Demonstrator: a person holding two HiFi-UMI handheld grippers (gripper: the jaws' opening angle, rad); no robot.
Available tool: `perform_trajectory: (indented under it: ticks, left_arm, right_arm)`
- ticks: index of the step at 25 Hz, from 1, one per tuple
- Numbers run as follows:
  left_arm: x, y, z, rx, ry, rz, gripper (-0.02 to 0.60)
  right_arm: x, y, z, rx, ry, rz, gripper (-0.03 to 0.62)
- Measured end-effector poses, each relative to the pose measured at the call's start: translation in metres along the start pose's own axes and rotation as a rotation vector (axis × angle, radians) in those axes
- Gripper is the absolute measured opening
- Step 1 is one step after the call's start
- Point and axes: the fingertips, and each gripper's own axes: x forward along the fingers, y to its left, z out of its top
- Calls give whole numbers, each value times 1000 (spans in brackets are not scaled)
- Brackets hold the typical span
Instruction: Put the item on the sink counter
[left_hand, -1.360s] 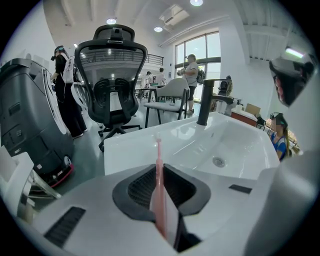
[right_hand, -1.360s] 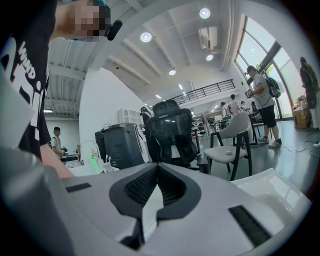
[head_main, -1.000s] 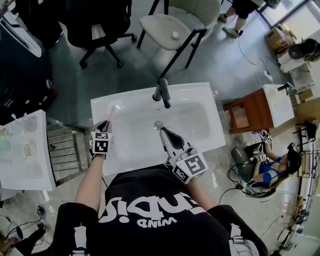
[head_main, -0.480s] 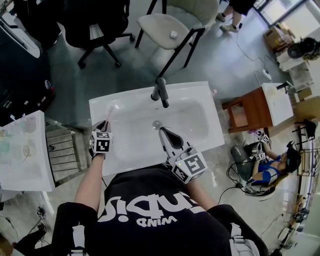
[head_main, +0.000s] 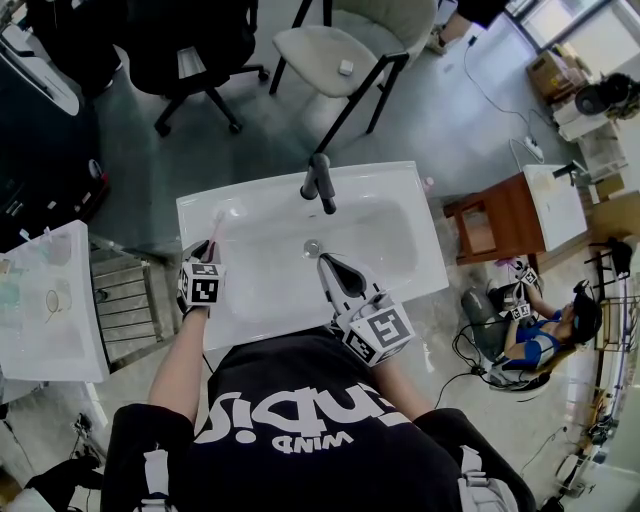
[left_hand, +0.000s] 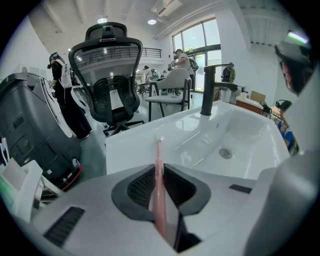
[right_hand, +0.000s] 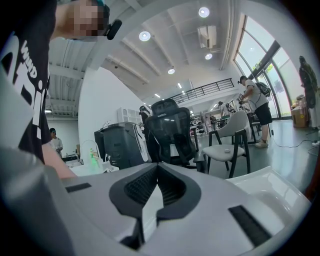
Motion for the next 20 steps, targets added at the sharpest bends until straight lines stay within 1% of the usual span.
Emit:
perform_trajectory:
  ticks: [11, 13, 16, 20]
  left_arm:
    - [0, -1, 1, -14, -2, -5, 63]
    - [-1, -1, 1, -17, -4, -8, 72]
    - [0, -1, 1, -15, -7, -8, 107]
    - [-1, -4, 3, -14, -12, -13, 126]
  right_arm:
    - [-4, -2, -1, 1, 1, -3, 18]
    - [-4, -1, 0, -1, 2, -2, 18]
    - [-4, -1, -1, 0, 4, -3, 18]
    - [-5, 0, 1, -6, -1, -5, 18]
